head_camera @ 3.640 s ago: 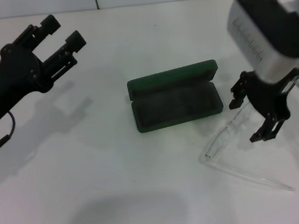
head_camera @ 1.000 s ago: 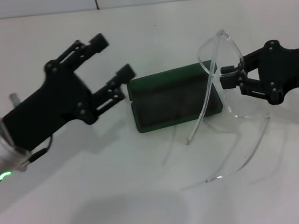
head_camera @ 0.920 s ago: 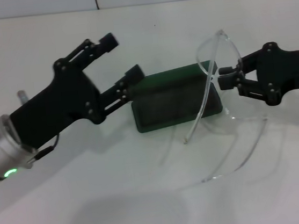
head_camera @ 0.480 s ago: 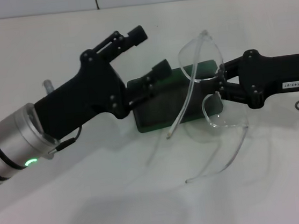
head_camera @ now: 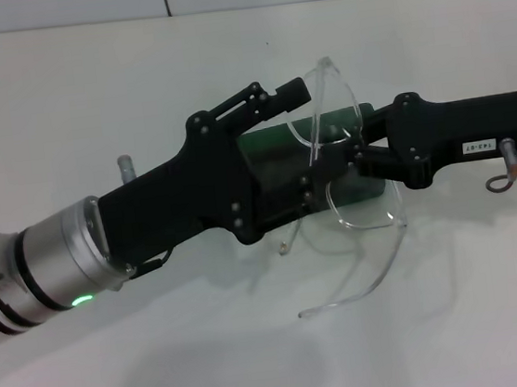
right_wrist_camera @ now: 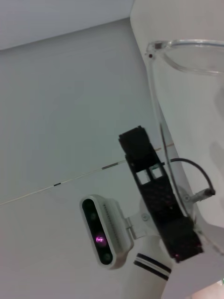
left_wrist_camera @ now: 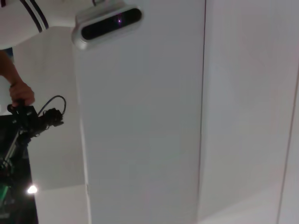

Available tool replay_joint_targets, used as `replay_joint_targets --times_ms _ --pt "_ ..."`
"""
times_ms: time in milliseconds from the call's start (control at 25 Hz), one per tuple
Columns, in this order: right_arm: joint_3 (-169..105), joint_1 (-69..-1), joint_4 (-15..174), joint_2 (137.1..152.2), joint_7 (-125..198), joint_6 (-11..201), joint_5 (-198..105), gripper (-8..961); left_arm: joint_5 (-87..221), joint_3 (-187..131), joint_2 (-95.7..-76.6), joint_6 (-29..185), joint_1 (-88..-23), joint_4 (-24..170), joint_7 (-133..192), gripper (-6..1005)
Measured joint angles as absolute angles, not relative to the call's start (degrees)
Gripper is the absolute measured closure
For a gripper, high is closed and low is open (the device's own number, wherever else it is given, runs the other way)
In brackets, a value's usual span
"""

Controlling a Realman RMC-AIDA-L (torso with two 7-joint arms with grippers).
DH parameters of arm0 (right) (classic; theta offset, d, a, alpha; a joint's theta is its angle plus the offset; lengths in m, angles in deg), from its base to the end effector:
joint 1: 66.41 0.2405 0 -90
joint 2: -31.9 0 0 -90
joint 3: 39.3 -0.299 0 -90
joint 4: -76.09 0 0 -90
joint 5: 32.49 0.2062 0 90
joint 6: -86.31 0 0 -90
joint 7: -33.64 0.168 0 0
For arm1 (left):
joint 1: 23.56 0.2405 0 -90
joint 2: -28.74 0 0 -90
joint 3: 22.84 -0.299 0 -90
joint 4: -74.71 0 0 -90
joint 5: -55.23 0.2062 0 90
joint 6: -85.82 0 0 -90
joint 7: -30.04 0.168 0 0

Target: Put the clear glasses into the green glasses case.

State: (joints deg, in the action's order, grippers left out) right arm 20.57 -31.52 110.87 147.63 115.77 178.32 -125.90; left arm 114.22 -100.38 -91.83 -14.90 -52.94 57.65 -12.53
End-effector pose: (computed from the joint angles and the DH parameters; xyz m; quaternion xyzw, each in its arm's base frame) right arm 0.2135 0.3633 -0.0458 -0.9389 0.1544 0.3067 0.0250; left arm -0.2040 0.2985 -0.0782 -0.8549 -0.0172 -0.5069 0.1090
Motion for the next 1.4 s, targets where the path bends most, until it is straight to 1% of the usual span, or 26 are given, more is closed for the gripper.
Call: replay_joint_targets --times_ms 960,1400 --pt "20.52 -30.26 107.51 147.64 123.08 184.09 -118.44 838 112.74 -100.54 -92.01 -14.25 -52.15 61.63 -4.32 278" --pt "20.29 -31.23 106.48 147.74 121.04 182.91 -114.88 838 112.86 -100.61 -92.01 -14.92 -52.09 61.71 -4.28 278"
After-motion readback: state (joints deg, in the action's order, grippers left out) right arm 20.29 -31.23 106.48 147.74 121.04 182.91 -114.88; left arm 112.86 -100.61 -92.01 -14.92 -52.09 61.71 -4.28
